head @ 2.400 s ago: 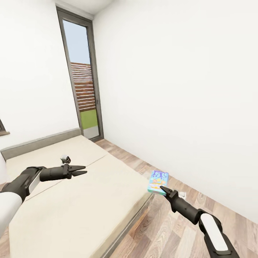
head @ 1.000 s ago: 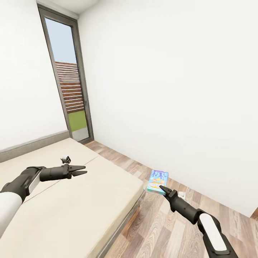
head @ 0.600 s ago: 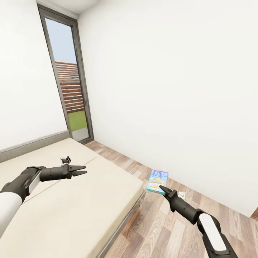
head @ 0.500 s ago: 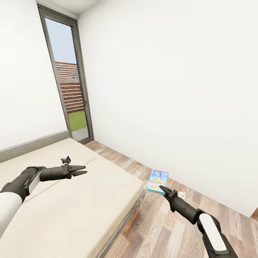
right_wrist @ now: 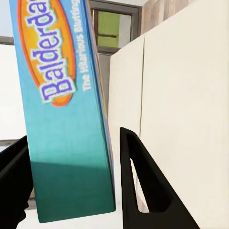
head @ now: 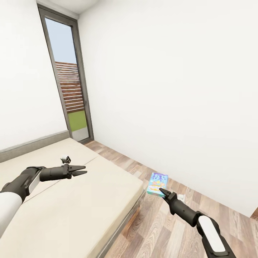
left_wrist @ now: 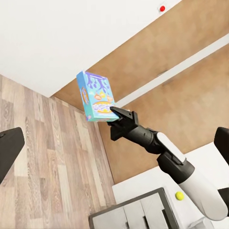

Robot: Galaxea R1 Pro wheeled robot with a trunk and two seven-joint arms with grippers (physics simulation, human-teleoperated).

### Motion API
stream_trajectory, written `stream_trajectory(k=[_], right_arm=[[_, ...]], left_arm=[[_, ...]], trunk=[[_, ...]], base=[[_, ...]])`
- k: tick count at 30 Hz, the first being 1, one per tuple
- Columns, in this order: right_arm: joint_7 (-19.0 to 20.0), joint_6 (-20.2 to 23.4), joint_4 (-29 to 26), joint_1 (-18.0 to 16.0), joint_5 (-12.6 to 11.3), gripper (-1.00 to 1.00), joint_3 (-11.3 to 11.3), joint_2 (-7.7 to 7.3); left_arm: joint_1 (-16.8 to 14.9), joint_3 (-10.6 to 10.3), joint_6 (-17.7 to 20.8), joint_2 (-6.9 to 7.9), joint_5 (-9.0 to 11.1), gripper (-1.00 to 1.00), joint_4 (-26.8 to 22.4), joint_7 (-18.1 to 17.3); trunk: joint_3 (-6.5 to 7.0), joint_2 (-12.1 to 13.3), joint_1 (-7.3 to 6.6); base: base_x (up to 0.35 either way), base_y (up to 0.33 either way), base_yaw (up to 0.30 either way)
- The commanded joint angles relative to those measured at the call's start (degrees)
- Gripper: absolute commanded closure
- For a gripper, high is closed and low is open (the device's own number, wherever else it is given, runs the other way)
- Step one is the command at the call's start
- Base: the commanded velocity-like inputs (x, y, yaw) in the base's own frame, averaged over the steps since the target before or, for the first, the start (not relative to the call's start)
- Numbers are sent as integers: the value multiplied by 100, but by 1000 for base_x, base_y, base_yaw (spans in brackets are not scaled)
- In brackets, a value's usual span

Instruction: Put all the toys in the child's room - the three board games (two on the bed and one on the table), the two jigsaw puzzles on the table, and the tennis ball on the table - inside the toy box on the table in the child's room.

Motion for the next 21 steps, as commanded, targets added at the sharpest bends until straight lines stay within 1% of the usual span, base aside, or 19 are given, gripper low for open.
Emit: stream_trajectory(k=[1,4,7,21], right_arm=[[24,30,7,-4,11,100,-13,6],[24,28,23,-4,11,100,-13,-1],[24,27,27,-4,11,100,-13,5],[10,26,38,-4,13,100,-13,16]], left_arm=[[-5,-38,60,7,24,-100,2,-21],[-5,-38,61,7,23,-100,2,-21],[-5,-40,58,7,22,-100,2,-21],[-5,-36,61,7,23,-100,2,-21]], trunk=[[-7,-8,3],[-9,-8,3],[-13,-8,3],[-44,-8,3]], base=[[0,0,0],[0,0,-22],[0,0,-143],[0,0,-262]])
